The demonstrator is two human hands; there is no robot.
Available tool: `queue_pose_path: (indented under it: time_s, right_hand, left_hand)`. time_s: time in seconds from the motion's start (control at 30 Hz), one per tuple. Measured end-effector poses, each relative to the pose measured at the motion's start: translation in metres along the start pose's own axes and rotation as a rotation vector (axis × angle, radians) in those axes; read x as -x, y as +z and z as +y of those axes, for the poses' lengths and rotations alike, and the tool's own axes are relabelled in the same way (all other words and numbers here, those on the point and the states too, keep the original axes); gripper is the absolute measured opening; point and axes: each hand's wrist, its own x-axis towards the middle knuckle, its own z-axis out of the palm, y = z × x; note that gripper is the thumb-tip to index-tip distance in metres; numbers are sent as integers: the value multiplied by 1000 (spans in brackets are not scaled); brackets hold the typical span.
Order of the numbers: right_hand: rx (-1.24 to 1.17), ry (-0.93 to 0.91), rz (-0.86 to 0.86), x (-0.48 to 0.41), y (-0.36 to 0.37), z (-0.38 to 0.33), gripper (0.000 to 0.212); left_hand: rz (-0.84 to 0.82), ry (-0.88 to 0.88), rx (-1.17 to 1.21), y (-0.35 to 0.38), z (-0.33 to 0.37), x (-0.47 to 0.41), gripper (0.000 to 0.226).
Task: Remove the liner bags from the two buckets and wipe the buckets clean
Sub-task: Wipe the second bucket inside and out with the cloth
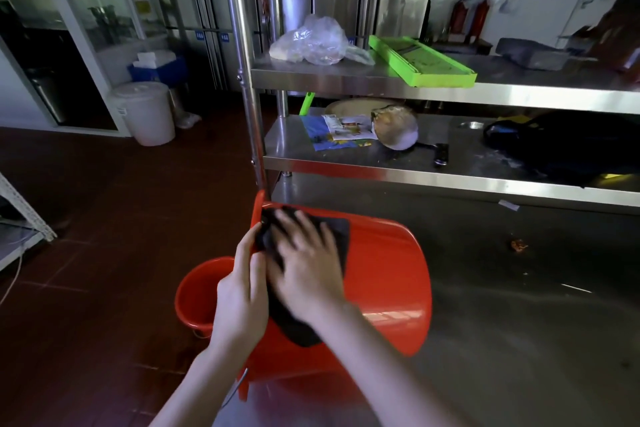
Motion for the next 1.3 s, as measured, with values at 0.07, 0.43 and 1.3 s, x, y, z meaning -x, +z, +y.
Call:
queue_pose_path:
  time_s: [0.07,0.43,1.3]
  right_hand:
    - [-25,-82,15,7,2,-4,52]
    - [0,640,-183,-14,-46,129,54]
    - [-56,695,-48,25,-51,142,52]
  left_hand:
    - [-1,0,31,-2,-2,1,39]
    - [-3,35,60,-6,-15,45,48]
    - [-25,-61,80,-2,13,16,41]
